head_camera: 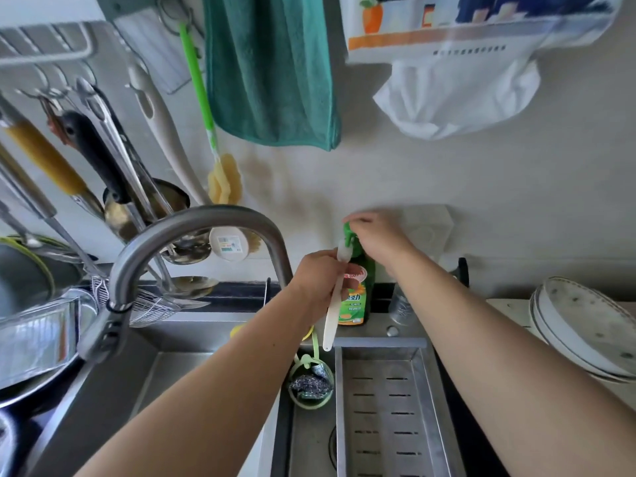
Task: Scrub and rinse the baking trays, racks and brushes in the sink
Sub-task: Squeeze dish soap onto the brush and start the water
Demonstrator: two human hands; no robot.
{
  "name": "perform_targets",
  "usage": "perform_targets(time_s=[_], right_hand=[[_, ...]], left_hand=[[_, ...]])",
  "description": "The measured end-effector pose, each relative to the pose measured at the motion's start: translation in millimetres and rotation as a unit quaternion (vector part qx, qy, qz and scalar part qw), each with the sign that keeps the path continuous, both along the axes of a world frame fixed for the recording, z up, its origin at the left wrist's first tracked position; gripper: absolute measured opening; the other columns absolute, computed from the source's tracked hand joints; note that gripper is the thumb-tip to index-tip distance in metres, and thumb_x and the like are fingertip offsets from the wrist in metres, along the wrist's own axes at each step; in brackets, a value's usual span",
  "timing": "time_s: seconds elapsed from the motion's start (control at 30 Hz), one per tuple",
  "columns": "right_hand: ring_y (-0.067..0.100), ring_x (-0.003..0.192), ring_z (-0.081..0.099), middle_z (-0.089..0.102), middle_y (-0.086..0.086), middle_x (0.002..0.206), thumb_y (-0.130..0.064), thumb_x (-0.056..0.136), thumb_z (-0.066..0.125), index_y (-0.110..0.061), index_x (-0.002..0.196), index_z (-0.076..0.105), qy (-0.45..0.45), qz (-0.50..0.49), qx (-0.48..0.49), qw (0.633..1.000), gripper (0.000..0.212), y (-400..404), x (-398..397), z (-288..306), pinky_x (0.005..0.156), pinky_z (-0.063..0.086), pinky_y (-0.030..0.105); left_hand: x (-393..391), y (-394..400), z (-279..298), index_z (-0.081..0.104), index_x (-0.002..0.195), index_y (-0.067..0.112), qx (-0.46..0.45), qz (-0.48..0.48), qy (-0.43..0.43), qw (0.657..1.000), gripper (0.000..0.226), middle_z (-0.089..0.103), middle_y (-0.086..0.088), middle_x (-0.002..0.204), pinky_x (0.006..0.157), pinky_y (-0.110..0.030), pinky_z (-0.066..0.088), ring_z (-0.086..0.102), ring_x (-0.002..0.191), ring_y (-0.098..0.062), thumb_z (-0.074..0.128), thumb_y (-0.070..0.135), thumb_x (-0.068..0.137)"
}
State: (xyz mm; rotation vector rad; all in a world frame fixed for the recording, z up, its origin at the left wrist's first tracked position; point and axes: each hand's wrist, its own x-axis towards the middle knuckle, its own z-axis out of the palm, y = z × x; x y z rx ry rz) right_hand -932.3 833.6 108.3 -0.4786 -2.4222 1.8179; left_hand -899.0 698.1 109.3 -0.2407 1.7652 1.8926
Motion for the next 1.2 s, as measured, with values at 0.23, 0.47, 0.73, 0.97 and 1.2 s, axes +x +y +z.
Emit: perform_targets(time_s=[0.23,0.47,0.73,0.97,1.2], right_hand=[[0.006,0.085,0.061,0.07,-0.006,0.098,-0.013,0.1,0.053,-0.022,0.107,0.076,-0.025,0.008,-0.024,0.999,0.025,4,4,1,0.064,0.043,0.021],[0.01,0.089,0.065,0.071,-0.006,0.096,-0.015,0.1,0.054,-0.02,0.1,0.076,-0.005,-0.002,-0.036,0.999,0.023,3,5,-6,0.072,0.048,0.022],[0.012,0.096,0.063,0.071,-0.001,0.108,-0.019,0.102,0.052,-0.023,0.103,0.074,-0.001,0.003,-0.015,1.0,0.023,2,6,-5,0.067,0.045,0.018],[0.013,0.088,0.064,0.072,0.0,0.1,-0.019,0.101,0.051,-0.024,0.097,0.074,-0.001,-0.004,-0.016,1.0,0.024,2,-2,-8,0.07,0.048,0.021],[0.01,0.09,0.063,0.071,-0.003,0.102,-0.018,0.101,0.052,-0.024,0.095,0.074,0.013,-0.013,-0.015,1.0,0.024,3,-2,-9,0.074,0.049,0.022]], left_hand=[[11,1,10,0.062,0.095,0.008,0.007,-0.011,-0.011,1.0,0.027,0.067,-0.018,0.087,0.056,-0.029,0.039,0.054,0.062,-0.02,0.045,-0.012,0.098],[10,3,5,0.061,0.099,0.009,0.008,-0.004,-0.014,1.0,0.025,0.069,-0.016,0.083,0.056,-0.029,0.043,0.056,0.063,-0.021,0.045,-0.01,0.1],[6,4,1,0.06,0.111,0.007,0.004,0.015,-0.017,1.0,0.025,0.073,-0.009,0.069,0.054,-0.029,0.046,0.06,0.061,-0.02,0.042,-0.008,0.103],[1,4,-1,0.061,0.11,0.007,0.004,0.013,-0.018,1.0,0.024,0.072,-0.014,0.082,0.057,-0.03,0.047,0.06,0.063,-0.02,0.046,-0.009,0.101],[-7,0,-6,0.059,0.125,0.004,-0.018,0.015,-0.018,1.0,0.027,0.073,-0.019,0.1,0.053,-0.028,0.05,0.062,0.062,-0.018,0.047,-0.006,0.104]])
